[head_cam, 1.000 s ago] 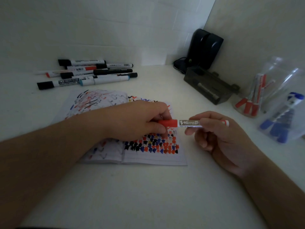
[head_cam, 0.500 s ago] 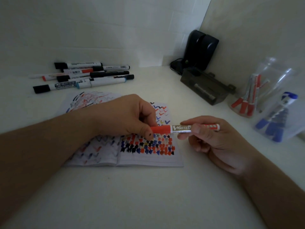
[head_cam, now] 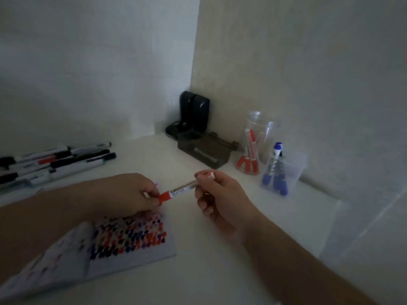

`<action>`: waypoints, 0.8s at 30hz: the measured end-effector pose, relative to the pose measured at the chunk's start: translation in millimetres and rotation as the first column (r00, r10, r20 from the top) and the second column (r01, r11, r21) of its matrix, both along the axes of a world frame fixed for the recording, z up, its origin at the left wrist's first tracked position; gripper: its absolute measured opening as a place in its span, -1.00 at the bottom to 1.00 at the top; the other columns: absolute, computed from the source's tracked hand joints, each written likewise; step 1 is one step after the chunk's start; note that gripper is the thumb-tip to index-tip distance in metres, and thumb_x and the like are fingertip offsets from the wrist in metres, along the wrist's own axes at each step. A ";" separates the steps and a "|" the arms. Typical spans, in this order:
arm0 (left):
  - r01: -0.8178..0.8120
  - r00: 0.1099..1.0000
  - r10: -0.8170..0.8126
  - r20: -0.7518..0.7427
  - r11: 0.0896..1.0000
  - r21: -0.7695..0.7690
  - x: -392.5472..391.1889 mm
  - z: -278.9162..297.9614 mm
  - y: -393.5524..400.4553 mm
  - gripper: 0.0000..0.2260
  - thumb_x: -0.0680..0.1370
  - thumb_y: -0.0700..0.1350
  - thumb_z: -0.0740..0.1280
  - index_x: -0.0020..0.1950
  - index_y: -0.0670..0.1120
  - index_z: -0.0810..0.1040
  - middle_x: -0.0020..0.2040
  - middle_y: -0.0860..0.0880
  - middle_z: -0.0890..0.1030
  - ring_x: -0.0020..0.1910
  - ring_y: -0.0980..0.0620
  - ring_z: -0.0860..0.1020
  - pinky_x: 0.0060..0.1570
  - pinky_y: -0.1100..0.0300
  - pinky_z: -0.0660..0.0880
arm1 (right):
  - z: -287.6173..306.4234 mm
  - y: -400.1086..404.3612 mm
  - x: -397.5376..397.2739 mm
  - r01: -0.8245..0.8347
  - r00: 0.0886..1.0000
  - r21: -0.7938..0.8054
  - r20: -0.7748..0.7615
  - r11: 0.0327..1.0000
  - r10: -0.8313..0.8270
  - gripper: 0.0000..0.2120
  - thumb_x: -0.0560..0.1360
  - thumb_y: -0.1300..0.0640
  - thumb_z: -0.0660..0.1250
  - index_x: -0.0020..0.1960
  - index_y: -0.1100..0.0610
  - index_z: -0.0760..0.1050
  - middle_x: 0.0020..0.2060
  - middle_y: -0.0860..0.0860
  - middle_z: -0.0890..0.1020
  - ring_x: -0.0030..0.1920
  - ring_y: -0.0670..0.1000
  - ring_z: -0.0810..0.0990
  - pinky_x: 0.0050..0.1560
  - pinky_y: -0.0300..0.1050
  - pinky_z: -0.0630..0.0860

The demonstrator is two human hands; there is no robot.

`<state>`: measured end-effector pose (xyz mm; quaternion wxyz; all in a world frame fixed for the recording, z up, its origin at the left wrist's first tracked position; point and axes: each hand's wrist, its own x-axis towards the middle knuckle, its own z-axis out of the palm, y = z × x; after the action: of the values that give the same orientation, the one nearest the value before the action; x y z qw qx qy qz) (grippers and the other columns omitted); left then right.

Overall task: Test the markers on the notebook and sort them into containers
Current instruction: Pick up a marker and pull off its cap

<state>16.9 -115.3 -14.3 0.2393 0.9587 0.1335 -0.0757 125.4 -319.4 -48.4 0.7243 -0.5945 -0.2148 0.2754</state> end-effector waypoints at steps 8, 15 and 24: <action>0.091 0.881 0.320 0.349 0.610 -0.787 77.1 58.4 -94.8 -0.30 0.59 -0.19 0.42 0.61 0.23 0.20 0.07 -0.03 0.72 -0.08 0.02 0.70 -0.17 0.13 0.63 | 125.1 -72.1 86.0 0.523 0.703 0.245 0.418 0.816 -0.575 -0.88 0.65 0.18 0.30 0.12 0.16 0.59 -0.32 0.06 0.60 -0.48 0.01 0.48 -0.49 -0.22 0.35; 0.195 0.902 0.099 0.420 0.775 -0.601 78.9 32.2 -110.8 -0.73 0.57 -0.11 0.45 0.19 0.22 0.61 -0.01 0.01 0.70 -0.01 -0.06 0.69 -0.13 0.19 0.58 | 136.9 -75.7 163.1 0.673 0.598 -0.030 0.610 0.739 -0.520 -0.74 0.64 0.03 0.29 0.32 -0.01 0.52 -0.14 0.04 0.71 -0.43 0.00 0.61 -0.34 -0.10 0.52; 0.014 0.859 0.138 0.493 0.956 -0.293 44.6 11.7 -23.9 -0.87 0.59 -0.01 0.40 0.06 0.22 0.69 -0.02 0.16 0.67 -0.14 0.19 0.64 -0.17 0.34 0.53 | 90.8 15.9 68.6 0.357 0.732 0.010 0.618 0.934 -0.287 -0.79 0.59 0.27 0.32 0.10 -0.01 0.56 -0.39 0.00 0.59 -0.46 -0.07 0.48 -0.45 -0.18 0.42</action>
<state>61.4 -139.2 -2.7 0.4043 0.8949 0.0847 0.1690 194.1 -303.5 42.4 0.6188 -0.7180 -0.3150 -0.0494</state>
